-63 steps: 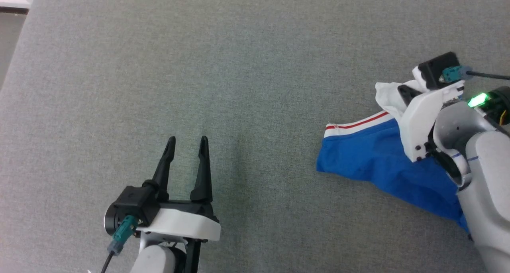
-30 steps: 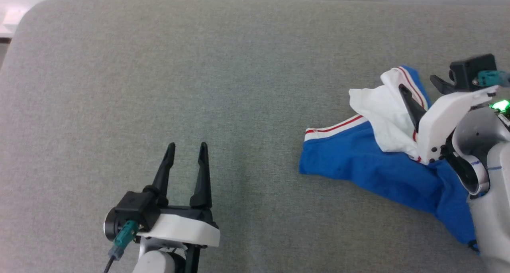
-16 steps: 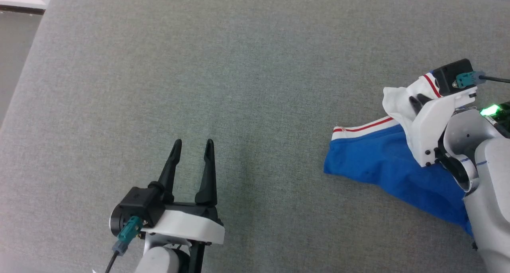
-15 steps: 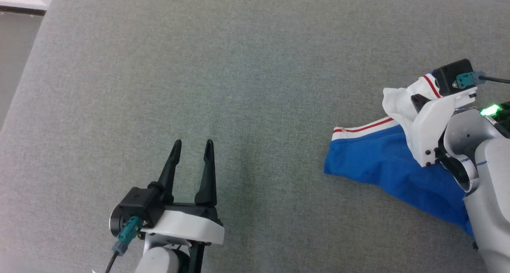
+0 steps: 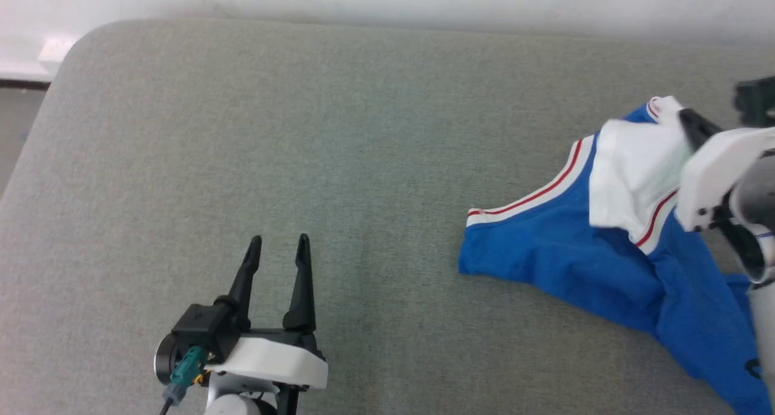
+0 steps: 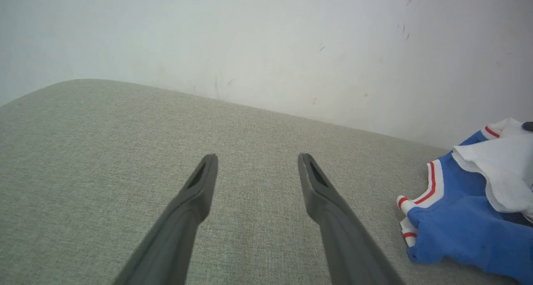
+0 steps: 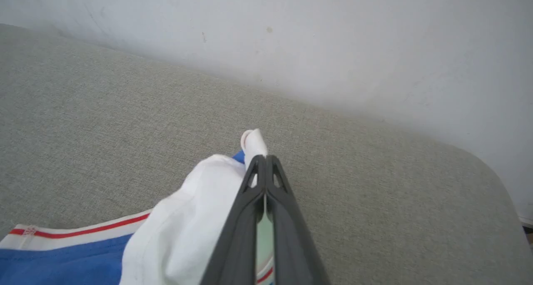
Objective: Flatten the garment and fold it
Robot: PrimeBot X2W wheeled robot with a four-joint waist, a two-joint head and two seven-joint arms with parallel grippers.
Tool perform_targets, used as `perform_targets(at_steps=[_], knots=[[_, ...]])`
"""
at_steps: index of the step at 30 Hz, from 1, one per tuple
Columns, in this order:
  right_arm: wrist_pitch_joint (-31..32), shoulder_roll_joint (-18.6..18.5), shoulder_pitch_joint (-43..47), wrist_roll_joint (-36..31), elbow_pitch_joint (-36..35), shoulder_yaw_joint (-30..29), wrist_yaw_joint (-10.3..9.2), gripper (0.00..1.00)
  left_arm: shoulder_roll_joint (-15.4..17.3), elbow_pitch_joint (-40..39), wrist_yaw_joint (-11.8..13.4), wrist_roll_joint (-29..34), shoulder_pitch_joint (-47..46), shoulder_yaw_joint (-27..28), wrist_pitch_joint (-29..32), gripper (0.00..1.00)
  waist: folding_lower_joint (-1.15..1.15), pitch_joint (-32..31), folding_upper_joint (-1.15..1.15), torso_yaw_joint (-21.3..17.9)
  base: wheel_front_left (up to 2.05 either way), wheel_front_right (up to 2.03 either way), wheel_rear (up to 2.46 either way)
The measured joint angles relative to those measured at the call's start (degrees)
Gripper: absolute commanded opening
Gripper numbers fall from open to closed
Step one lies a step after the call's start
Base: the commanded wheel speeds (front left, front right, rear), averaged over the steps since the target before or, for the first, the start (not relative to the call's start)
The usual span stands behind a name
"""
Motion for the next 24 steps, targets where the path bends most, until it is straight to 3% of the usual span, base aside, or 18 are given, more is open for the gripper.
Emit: perform_targets(at_steps=[4, 8, 13, 14, 15, 16, 24], knots=[[-0.54, -0.51, 2.62, -0.59, -1.75, -7.28, 0.01, 0.0, 0.02, -0.15, -0.44, 0.57, 1.0, 1.09, 0.0, 1.0, 0.0, -1.0, 0.0, -1.77, 0.0, 0.0, 0.0], [-1.89, -1.09, 8.23, -1.87, -2.35, -18.11, 0.0, 0.0, 0.01, -0.45, -0.54, 1.15, 1.13, 1.71, 0.0, 1.0, 0.0, -1.29, 0.0, -3.03, 0.0, 0.0, 0.0], [-5.44, 0.47, 14.22, -5.42, 1.59, -31.26, 0.0, 0.0, 0.07, -0.56, -1.21, 1.62, 1.14, 1.78, 0.0, 1.0, 0.0, -0.34, 0.0, -3.91, 0.0, 0.0, 0.0], [-6.16, 1.24, 14.79, -6.43, 2.78, -32.76, 0.0, 0.22, 0.1, -0.52, -1.45, 1.76, 1.13, 1.82, 0.0, 1.0, 0.0, -0.16, 0.0, -4.14, 0.0, 0.0, 0.0], [-6.97, 1.91, 15.23, -7.51, 3.81, -33.7, 0.0, 0.85, 0.14, -0.46, -1.45, 1.92, 1.12, 1.81, 0.0, 1.0, 0.0, 0.0, 0.0, -4.38, 0.0, 0.0, 0.0], [-7.75, 2.6, 15.32, -8.25, 5.05, -34.45, 0.0, 1.0, 0.15, -0.41, -1.46, 1.99, 1.09, 1.82, 0.0, 1.0, 0.0, 0.17, 0.0, -4.63, 0.0, 0.0, 0.0], [-14.36, 6.15, 11.82, -7.65, 6.43, -30.31, 0.0, 1.0, 0.76, -0.32, -1.49, 2.16, 1.0, 1.98, 0.0, 1.0, 0.01, 0.64, 0.0, -7.13, 0.0, 0.0, 0.0]])
